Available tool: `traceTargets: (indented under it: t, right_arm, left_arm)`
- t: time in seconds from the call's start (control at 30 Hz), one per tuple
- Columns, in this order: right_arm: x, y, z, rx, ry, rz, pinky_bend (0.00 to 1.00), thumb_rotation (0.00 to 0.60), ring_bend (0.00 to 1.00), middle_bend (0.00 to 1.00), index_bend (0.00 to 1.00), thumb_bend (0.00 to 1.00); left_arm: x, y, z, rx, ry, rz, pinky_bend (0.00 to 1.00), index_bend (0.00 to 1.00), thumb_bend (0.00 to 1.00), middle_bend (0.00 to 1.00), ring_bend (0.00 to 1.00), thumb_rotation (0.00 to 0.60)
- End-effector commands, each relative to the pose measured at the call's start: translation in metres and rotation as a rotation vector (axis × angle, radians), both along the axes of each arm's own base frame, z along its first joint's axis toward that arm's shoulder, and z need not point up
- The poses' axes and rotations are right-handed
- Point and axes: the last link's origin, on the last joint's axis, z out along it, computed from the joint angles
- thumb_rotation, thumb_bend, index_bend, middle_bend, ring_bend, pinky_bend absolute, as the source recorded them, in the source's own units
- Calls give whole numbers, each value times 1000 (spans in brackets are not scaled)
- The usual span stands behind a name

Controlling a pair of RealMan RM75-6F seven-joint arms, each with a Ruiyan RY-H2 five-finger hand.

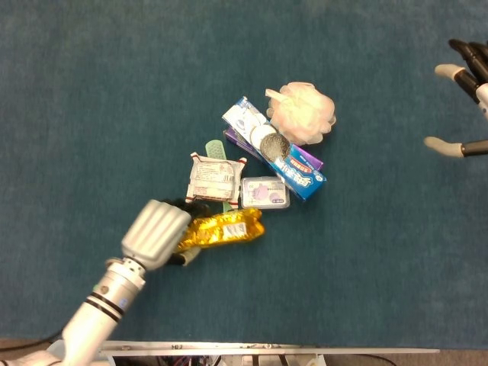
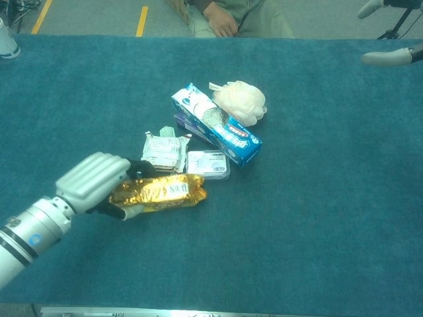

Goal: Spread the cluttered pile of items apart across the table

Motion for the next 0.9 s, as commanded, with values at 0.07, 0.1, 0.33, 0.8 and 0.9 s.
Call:
traceTargets:
  t: [0.07, 0.1, 0.33, 0.8, 0.9]
  right_arm:
    - [0, 0, 0, 1, -3, -1, 0, 181, 0, 27, 187, 153]
    - [0, 1, 0, 0, -4, -1, 0, 182, 0, 27, 187, 153]
    - [3, 1, -2, 6, -6, 1, 0, 199, 0, 27, 187, 154]
    - [6, 5, -1, 4, -7, -3, 0, 209, 0, 28, 187, 153]
    - [5, 5, 1, -1, -10, -7, 0, 208, 0, 28, 187, 154]
  left_arm:
    - [-6, 13, 28, 17, 3, -6, 591, 464, 318, 463, 400, 600]
    - [-8, 16, 33, 22, 7, -5, 591, 464, 318, 463, 400, 600]
    - [-35, 43, 63, 62, 85, -2, 588, 457, 318, 453, 394, 600]
    - [-79, 76, 92, 95, 137, 47, 535, 444, 318, 422, 369, 600]
    - [-87, 75, 92, 65, 147, 67, 486, 416, 318, 363, 300, 600]
